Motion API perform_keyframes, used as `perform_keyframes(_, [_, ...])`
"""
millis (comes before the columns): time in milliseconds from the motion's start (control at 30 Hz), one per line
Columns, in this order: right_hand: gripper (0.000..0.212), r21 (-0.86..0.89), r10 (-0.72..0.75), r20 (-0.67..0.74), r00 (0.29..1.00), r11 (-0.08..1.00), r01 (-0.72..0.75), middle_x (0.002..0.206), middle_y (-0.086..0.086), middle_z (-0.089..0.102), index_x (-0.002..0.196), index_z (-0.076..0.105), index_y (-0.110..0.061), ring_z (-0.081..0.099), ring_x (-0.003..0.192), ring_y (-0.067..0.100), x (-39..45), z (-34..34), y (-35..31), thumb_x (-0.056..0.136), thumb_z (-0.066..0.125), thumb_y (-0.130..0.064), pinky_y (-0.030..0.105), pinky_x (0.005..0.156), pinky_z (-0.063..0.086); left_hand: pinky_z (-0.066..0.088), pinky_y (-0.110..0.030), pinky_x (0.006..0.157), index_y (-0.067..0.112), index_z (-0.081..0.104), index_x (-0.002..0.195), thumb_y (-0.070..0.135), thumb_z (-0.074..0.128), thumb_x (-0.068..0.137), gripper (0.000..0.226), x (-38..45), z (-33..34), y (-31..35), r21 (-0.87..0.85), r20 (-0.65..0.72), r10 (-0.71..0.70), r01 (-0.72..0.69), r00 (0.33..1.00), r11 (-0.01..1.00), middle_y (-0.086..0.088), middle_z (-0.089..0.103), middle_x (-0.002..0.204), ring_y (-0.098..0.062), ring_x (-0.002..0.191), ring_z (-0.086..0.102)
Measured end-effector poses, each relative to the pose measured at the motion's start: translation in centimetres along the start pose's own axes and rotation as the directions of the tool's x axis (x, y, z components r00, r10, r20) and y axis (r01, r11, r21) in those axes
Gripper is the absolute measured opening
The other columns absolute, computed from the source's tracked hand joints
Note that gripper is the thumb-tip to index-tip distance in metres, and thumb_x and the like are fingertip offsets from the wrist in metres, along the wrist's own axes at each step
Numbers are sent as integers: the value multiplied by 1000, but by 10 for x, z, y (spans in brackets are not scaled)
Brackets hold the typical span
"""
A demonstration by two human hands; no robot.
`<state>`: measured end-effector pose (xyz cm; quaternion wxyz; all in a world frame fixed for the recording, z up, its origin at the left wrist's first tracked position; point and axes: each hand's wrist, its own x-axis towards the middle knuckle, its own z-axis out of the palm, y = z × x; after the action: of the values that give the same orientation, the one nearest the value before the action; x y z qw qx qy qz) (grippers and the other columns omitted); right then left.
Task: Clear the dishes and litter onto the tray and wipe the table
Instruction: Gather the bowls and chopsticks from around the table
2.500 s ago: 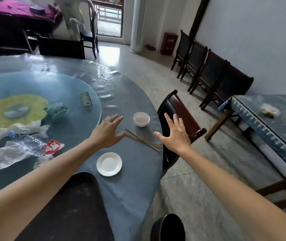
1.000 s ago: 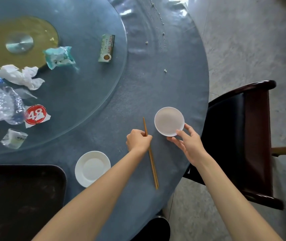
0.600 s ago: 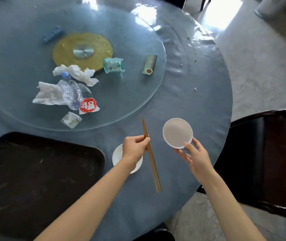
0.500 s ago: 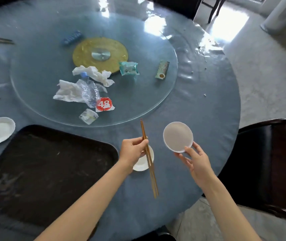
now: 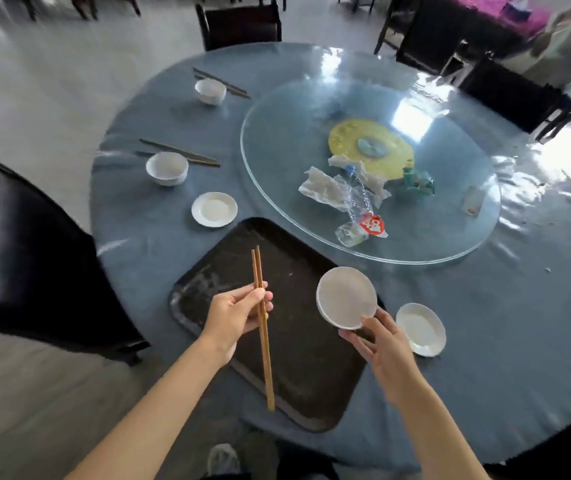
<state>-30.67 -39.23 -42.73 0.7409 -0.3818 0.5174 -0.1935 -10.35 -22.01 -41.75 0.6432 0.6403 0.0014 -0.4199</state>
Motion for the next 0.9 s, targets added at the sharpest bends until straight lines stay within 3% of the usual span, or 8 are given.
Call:
perform_keyframes(100, [37, -73, 19, 53, 998, 997, -15, 133, 16, 67, 135, 64, -16, 77, 98, 37, -1, 60, 12, 99, 61, -5, 34, 80, 65, 61, -40, 83, 12, 75, 112, 15, 62, 99, 18, -2, -61, 11, -69, -77, 14, -20, 997, 997, -9, 78, 102, -23, 90, 76])
perform_keyframes(400, [32, -209, 80, 268, 960, 978, -23, 125, 14, 73, 133, 64, -11, 77, 99, 36, 22, 240, 38, 101, 61, -9, 33, 85, 64, 62, -42, 84, 14, 74, 113, 18, 61, 100, 19, 16, -218, 64, -140, -255, 66, -104, 965, 985, -7, 78, 103, -26, 94, 76])
perform_keyframes(600, [32, -214, 77, 314, 946, 977, -9, 116, 13, 76, 133, 65, -12, 76, 100, 35, 58, 361, 52, 101, 62, -9, 36, 86, 64, 62, -43, 85, 16, 73, 115, 19, 61, 100, 19, 77, -299, 120, -118, -275, 81, -117, 958, 986, -6, 78, 104, -25, 91, 76])
perform_keyframes(733, [31, -179, 75, 288, 955, 984, -23, 124, 12, 73, 131, 67, -11, 75, 105, 32, 84, 433, 59, 101, 59, -5, 34, 81, 65, 62, -42, 86, 17, 72, 117, 20, 61, 101, 20, 127, -342, 156, -87, -247, 27, -50, 969, 995, -6, 77, 105, -23, 89, 76])
perform_keyframes(900, [35, -182, 81, 272, 959, 983, -32, 124, 13, 73, 135, 61, -5, 78, 98, 29, 98, 501, 66, 101, 56, -4, 42, 93, 61, 63, -36, 78, 16, 71, 117, 20, 61, 101, 20, 180, -384, 194, -82, -195, -19, 3, 981, 997, -5, 77, 103, -22, 87, 76])
